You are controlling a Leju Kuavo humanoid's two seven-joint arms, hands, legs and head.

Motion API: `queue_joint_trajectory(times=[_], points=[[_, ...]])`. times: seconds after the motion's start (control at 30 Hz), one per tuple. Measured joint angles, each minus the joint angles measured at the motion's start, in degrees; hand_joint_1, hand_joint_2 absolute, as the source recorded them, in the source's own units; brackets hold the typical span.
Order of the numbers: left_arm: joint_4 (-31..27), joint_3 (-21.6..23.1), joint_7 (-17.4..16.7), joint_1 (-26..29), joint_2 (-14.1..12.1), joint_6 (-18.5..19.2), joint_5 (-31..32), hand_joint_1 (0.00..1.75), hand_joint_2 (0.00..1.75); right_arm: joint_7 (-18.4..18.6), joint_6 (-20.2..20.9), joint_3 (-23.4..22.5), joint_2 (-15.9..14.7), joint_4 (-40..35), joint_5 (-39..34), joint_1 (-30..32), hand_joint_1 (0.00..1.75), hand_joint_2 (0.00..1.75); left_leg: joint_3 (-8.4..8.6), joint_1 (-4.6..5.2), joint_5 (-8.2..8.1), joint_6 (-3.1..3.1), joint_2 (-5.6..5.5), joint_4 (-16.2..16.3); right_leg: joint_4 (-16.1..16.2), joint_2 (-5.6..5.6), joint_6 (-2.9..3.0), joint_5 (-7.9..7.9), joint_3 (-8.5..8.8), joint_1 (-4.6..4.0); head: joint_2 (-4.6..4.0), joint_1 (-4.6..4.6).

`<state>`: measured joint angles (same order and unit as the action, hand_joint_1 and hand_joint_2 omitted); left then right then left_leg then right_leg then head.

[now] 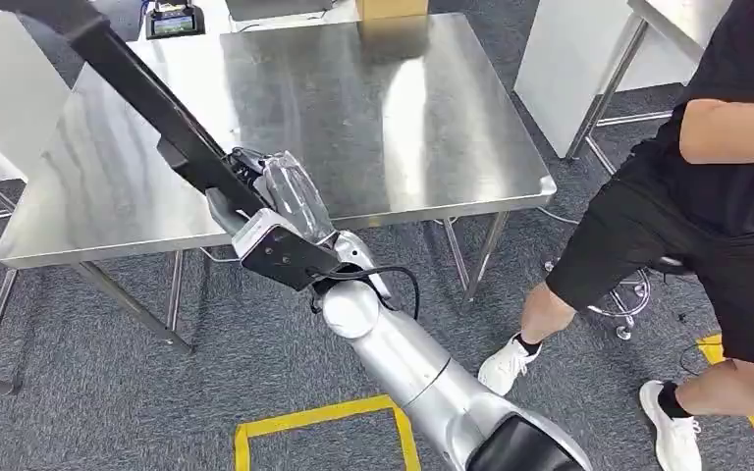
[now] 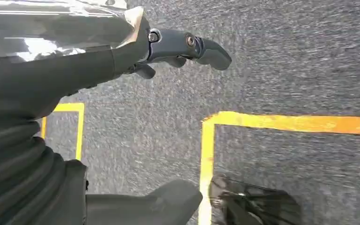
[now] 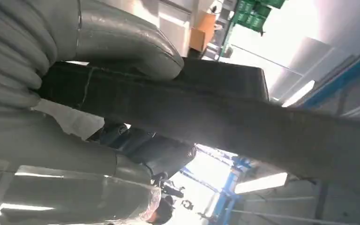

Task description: Take the parts from the cabinet and place them on the table.

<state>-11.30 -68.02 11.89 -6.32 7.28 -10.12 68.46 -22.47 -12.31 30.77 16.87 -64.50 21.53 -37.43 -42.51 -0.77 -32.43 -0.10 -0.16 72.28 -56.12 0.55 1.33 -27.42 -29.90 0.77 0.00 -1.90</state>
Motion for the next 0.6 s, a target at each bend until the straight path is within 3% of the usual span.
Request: queue_joint_trajectory(times=[0.03, 0.07, 0.1, 0.13, 0.2, 0.27, 0.3, 0.33, 0.4, 0.47, 0.5, 0.53, 0.57, 0.6], points=[[0.00, 0.00, -0.11, 0.00, 0.00, 0.02, 0.13, 0.00, 1.75, 0.28, 0.00, 0.02, 0.39, 0.68, -0.02, -0.43, 1.75, 1.75, 0.94, 0.01, 2.75, 0.30, 0.01, -3.79, 0.01, 0.03, -0.04, -0.65, 0.94, -0.09, 0.00, -0.02], [0.00, 0.00, -0.22, -0.01, -0.02, 0.02, 0.39, 0.00, 1.75, 0.54, 0.00, 0.04, 0.91, 1.50, -0.09, -1.18, 1.75, 1.75, 2.56, 0.10, 6.74, 0.83, 0.00, -9.18, 0.04, 0.04, -0.13, -1.41, 2.02, -0.25, 0.00, -0.02], [0.00, 0.00, -0.24, 0.04, -0.09, 0.02, 0.44, 0.00, 1.75, 0.85, 0.00, 0.04, 1.27, 2.14, -0.13, -1.93, 1.75, 1.75, 3.74, 0.30, 11.39, 1.57, 0.03, -13.81, 0.27, 0.05, -0.24, -2.09, 2.03, -0.27, 0.00, -0.04], [0.00, 0.00, -0.26, -0.01, -0.26, 0.07, 0.52, 0.00, 1.75, 0.98, 0.00, 0.13, 1.53, 3.06, -0.20, -2.77, 1.75, 1.75, 3.65, 0.74, 11.06, 2.01, -0.02, -14.33, 0.05, 0.22, -0.74, -2.65, 3.13, -0.78, 0.00, -0.09], [-0.02, 0.04, -0.28, -0.15, -0.24, 0.11, 0.57, 0.00, 1.75, 1.46, -0.06, 0.13, 1.99, 3.84, -0.17, -3.63, 1.75, 1.75, 4.85, 0.87, 10.71, 2.45, 0.21, -15.26, 0.67, 0.25, -1.51, -2.84, 3.81, -0.82, 0.00, 0.04], [-0.02, 0.04, -0.28, -0.14, -0.26, 0.11, 0.57, 0.00, 1.75, 1.44, -0.09, 0.22, 2.31, 4.13, -0.17, -4.05, 1.75, 1.75, 5.42, 1.03, 10.66, 2.75, 0.34, -15.68, 0.57, 0.18, -1.94, -2.51, 4.11, -1.17, 0.00, -0.11], [-0.02, 0.07, -0.28, -0.09, -0.24, 0.13, 0.57, 0.00, 1.75, 1.49, -0.09, 0.24, 2.51, 4.39, -0.15, -4.55, 1.75, 1.75, 6.25, 0.56, 10.73, 2.91, 0.06, -16.24, 0.06, 0.15, -1.95, -2.77, 4.00, -1.24, 0.00, -0.11], [-0.02, 0.07, -0.26, -0.11, -0.20, 0.13, 0.57, 0.00, 1.75, 1.46, -0.09, 0.24, 2.58, 4.63, -0.15, -4.91, 1.75, 1.75, 7.00, 0.53, 10.60, 3.11, 0.01, -16.58, -2.75, 0.07, -2.09, -2.59, 2.18, -1.02, 0.00, -0.09], [-0.02, 0.07, -0.26, -0.30, -0.22, 0.11, 0.57, 0.00, 1.75, 1.42, -0.09, 0.31, 2.58, 5.09, -0.13, -5.54, 1.75, 1.75, 7.62, 0.53, 9.86, 3.70, -0.07, -16.74, -11.63, 0.06, -2.23, -3.13, -3.44, -0.91, 0.00, -0.24], [-0.02, 0.07, -0.26, -0.24, -0.20, 0.13, 0.57, 0.00, 1.75, 1.44, -0.09, 0.31, 2.42, 5.75, -0.15, -5.39, 1.75, 1.75, 8.70, 0.59, 8.67, 3.77, -0.30, -16.75, -18.04, 0.06, -1.90, -7.46, -9.00, -0.85, 0.00, -0.26], [-0.02, 0.09, -0.26, -0.20, -0.20, 0.17, 0.57, 0.00, 1.75, 1.44, -0.09, 0.31, 2.38, 6.05, -0.13, -5.38, 1.75, 1.75, 9.40, 0.61, 8.09, 3.74, -0.43, -16.74, -18.36, 0.05, -1.80, -8.63, -10.49, -0.82, 0.00, -0.24], [-0.02, 0.09, -0.26, -0.12, -0.15, 0.17, 0.55, 0.00, 1.75, 1.49, -0.09, 0.31, 2.36, 6.27, -0.09, -5.38, 1.75, 1.75, 10.22, 0.61, 7.44, 3.68, -0.51, -16.74, -16.52, 0.03, -2.09, -8.39, -10.84, -0.78, 0.00, -0.26], [-0.02, 0.07, -0.26, -0.09, -0.15, 0.15, 0.48, 0.00, 1.75, 1.53, -0.11, 0.31, 2.36, 6.45, 0.04, -5.42, 1.75, 1.75, 11.12, 0.61, 6.80, 3.54, -0.69, -16.75, -12.99, 0.00, -2.74, -6.70, -10.25, -0.77, 0.00, -0.24], [-0.02, 0.07, -0.26, -0.09, -0.09, 0.09, 0.33, 0.00, 1.75, 1.83, -0.17, 0.31, 2.36, 6.62, 0.35, -5.52, 1.75, 1.75, 12.08, 0.61, 6.15, 3.38, -0.75, -16.75, -8.23, -0.03, -3.49, -3.61, -9.06, -0.78, 0.00, -0.26]])
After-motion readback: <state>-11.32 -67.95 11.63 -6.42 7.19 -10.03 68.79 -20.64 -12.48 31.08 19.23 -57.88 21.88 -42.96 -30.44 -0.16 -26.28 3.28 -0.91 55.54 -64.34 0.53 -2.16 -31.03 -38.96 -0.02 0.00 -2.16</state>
